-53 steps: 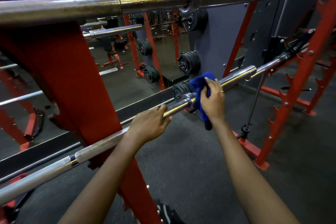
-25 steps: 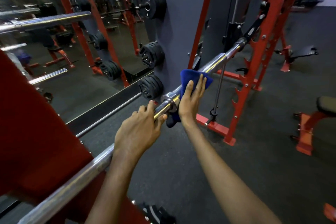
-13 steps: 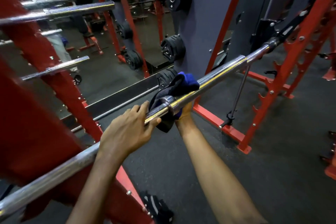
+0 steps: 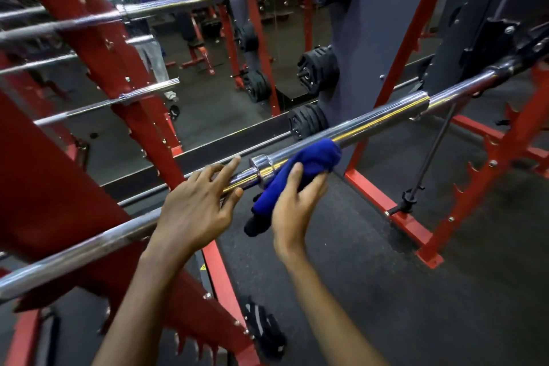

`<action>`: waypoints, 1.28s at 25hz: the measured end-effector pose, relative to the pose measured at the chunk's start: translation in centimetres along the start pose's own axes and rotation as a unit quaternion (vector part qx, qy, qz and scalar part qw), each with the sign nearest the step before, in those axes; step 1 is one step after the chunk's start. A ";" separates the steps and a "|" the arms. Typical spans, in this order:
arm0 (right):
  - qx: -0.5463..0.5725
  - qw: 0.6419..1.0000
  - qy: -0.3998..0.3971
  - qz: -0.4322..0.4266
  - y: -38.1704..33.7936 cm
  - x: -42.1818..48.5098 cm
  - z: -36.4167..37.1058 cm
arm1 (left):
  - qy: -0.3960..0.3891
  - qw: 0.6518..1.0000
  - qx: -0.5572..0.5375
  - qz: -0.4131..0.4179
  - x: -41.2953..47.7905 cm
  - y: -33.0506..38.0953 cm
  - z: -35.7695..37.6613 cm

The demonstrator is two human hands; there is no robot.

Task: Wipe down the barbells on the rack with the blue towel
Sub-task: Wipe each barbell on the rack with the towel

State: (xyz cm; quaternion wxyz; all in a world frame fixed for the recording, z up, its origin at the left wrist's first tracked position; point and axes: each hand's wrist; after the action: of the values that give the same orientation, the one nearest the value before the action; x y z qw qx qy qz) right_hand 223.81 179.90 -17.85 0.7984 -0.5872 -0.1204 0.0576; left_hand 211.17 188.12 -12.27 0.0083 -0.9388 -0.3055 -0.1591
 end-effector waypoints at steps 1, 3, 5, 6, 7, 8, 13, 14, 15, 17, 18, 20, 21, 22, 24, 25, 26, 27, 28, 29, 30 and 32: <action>-0.083 0.994 -0.008 -0.073 1.3 -0.2 -0.1 | 0.004 1.000 0.002 -0.009 -0.1 0.3 0.2; -0.218 0.950 -0.030 -0.220 2.5 -0.3 -0.7 | 0.014 1.000 0.011 -0.022 -0.1 1.0 0.6; -0.305 0.885 -0.076 -0.343 2.6 1.9 -2.2 | 0.027 0.999 0.027 -0.033 0.1 2.1 1.1; -0.342 0.854 -0.089 -0.382 2.5 4.0 -3.1 | 0.037 0.998 0.035 -0.038 0.0 2.5 1.2; -0.374 0.833 -0.080 -0.400 2.0 6.6 -4.0 | 0.046 0.998 0.038 -0.037 -0.1 2.7 1.2; -0.401 0.826 -0.056 -0.392 1.5 9.4 -4.7 | 0.050 0.998 0.029 -0.032 -0.1 2.8 1.1; -0.475 0.783 -0.108 -0.387 -0.3 12.0 -4.0 | 0.077 0.997 -0.022 -0.008 2.1 5.5 2.5; -0.477 0.748 -0.141 -0.438 -0.4 12.1 -4.2 | 0.095 0.995 -0.012 -0.020 2.7 6.0 2.8; -0.472 0.726 -0.158 -0.475 -0.7 13.1 -4.7 | 0.108 0.994 -0.004 -0.028 2.9 6.3 3.2; -0.472 0.745 -0.127 -0.453 -2.0 16.5 -5.9 | 0.124 0.992 -0.002 -0.026 2.8 6.3 3.5; -0.477 0.772 -0.101 -0.408 -2.3 17.5 -6.0 | 0.127 0.992 -0.005 -0.023 2.7 6.2 3.4; -0.486 0.792 -0.097 -0.357 -2.1 16.6 -5.2 | 0.127 0.992 -0.002 -0.019 2.6 6.2 3.4; -0.497 0.764 -0.115 -0.395 -1.7 15.0 -4.6 | 0.129 0.991 -0.001 -0.018 2.5 6.2 3.4; -0.484 0.742 -0.147 -0.439 -1.2 14.2 -4.7 | 0.131 0.991 -0.002 -0.016 2.6 6.2 3.4; -0.447 0.729 -0.167 -0.491 -1.5 16.7 -6.0 | 0.130 0.991 -0.013 -0.015 2.6 6.2 3.5; -0.443 0.749 -0.133 -0.475 -2.1 19.0 -6.8 | 0.127 0.992 -0.018 -0.016 2.7 6.2 3.4; -0.455 0.775 -0.084 -0.431 -2.4 20.8 -7.3 | 0.126 0.992 -0.023 -0.019 2.7 6.1 3.4; -0.470 0.798 -0.047 -0.374 -2.4 21.6 -7.5 | 0.125 0.992 -0.026 -0.021 2.8 6.2 3.2; -0.480 0.806 -0.039 -0.342 -1.9 21.4 -7.3 | 0.125 0.992 -0.024 -0.023 3.0 6.2 3.1; -0.494 0.793 -0.053 -0.354 -1.4 20.4 -6.9 | 0.123 0.992 -0.020 -0.025 3.1 6.3 3.0; -0.490 0.774 -0.090 -0.390 -0.9 19.1 -6.8 | 0.120 0.992 -0.016 -0.026 3.3 6.4 2.8; -0.441 0.754 -0.149 -0.463 -0.8 19.2 -7.8 | 0.107 0.994 -0.017 -0.021 3.4 6.2 2.5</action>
State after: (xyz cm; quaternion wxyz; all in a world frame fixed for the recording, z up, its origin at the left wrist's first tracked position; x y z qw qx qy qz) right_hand 244.28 176.95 -16.86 0.3521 -0.7304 -0.5072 -0.2920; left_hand 218.03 185.28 -13.08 0.0215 -0.9100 -0.3195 -0.2635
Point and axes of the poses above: each hand's wrist, its own x-axis towards the middle knuckle, its own z-axis out of the palm, y = z × x, and after that the axes turned 4 degrees about -x, right-handed
